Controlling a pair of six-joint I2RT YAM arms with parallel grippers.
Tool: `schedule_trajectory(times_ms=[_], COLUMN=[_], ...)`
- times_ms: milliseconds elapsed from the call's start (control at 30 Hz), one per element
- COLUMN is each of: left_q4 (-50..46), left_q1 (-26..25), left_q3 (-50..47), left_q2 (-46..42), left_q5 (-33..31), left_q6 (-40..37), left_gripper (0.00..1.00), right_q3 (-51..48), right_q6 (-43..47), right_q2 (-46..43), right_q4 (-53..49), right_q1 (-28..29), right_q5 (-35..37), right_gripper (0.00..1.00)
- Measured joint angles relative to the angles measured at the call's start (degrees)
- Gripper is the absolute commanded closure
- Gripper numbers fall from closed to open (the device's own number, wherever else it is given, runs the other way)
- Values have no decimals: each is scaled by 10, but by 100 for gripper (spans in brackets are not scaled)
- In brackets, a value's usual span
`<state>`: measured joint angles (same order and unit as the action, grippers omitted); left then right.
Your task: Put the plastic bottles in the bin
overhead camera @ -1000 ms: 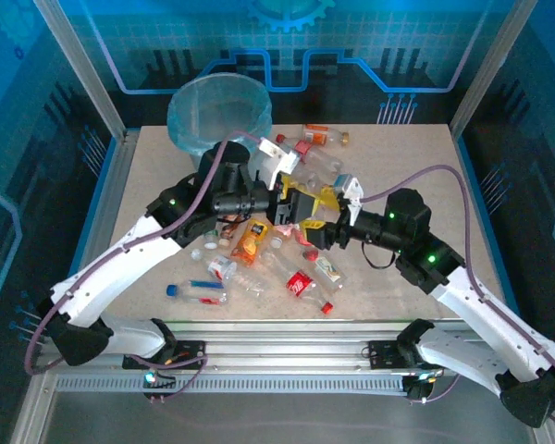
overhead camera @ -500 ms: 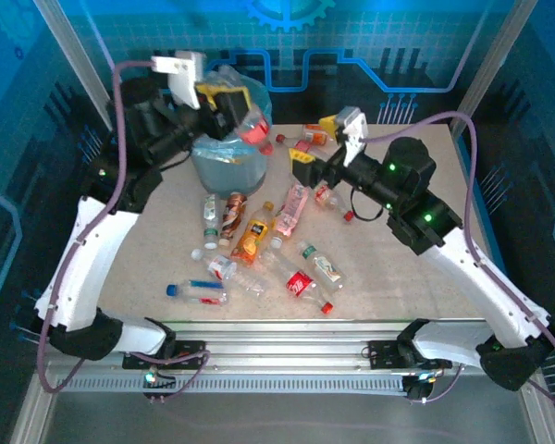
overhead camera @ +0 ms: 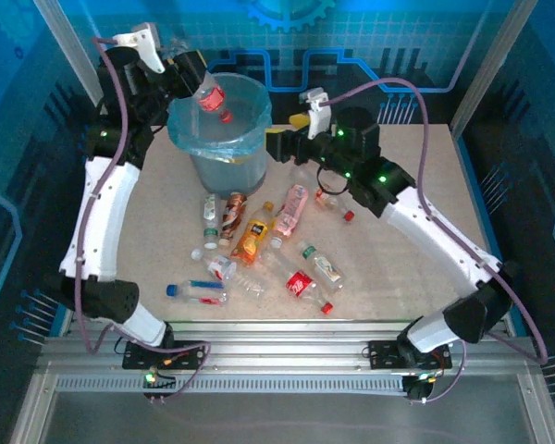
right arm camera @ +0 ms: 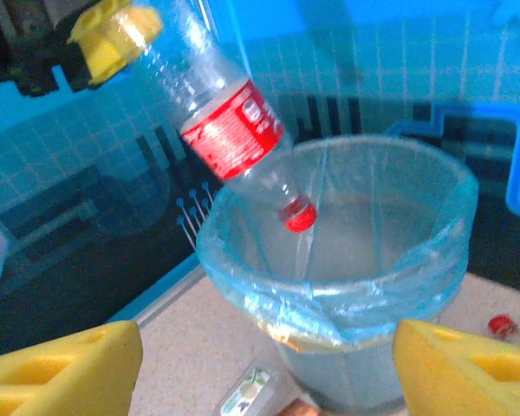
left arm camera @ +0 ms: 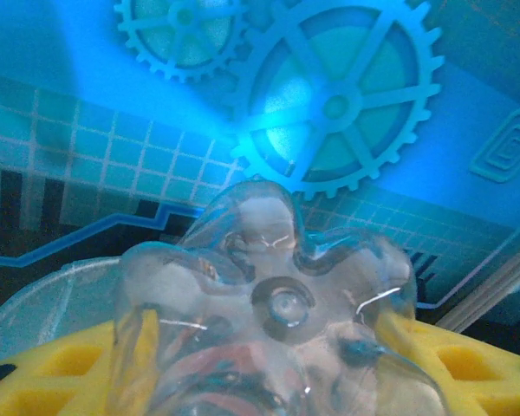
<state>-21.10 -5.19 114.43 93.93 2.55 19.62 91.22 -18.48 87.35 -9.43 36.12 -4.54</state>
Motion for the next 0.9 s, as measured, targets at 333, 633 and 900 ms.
schedule_trajectory(times_ms=[333,633,900], left_q4=[-7,-44,-59], left_q1=[10,9,6], left_q3=[43,43,43], left_q2=[139,211,220], left_q5=[45,97,104], left_q6=[11,34,34], left_gripper=[62,54,32], right_q3=[3,-13,-28], right_q6=[-41,-51,-56], right_q2=[18,18,18], right_q4=[-30,-46,-55], right_q1=[3,3,3], right_q5=[-19,-21,-21], right_gripper=[25,24,24])
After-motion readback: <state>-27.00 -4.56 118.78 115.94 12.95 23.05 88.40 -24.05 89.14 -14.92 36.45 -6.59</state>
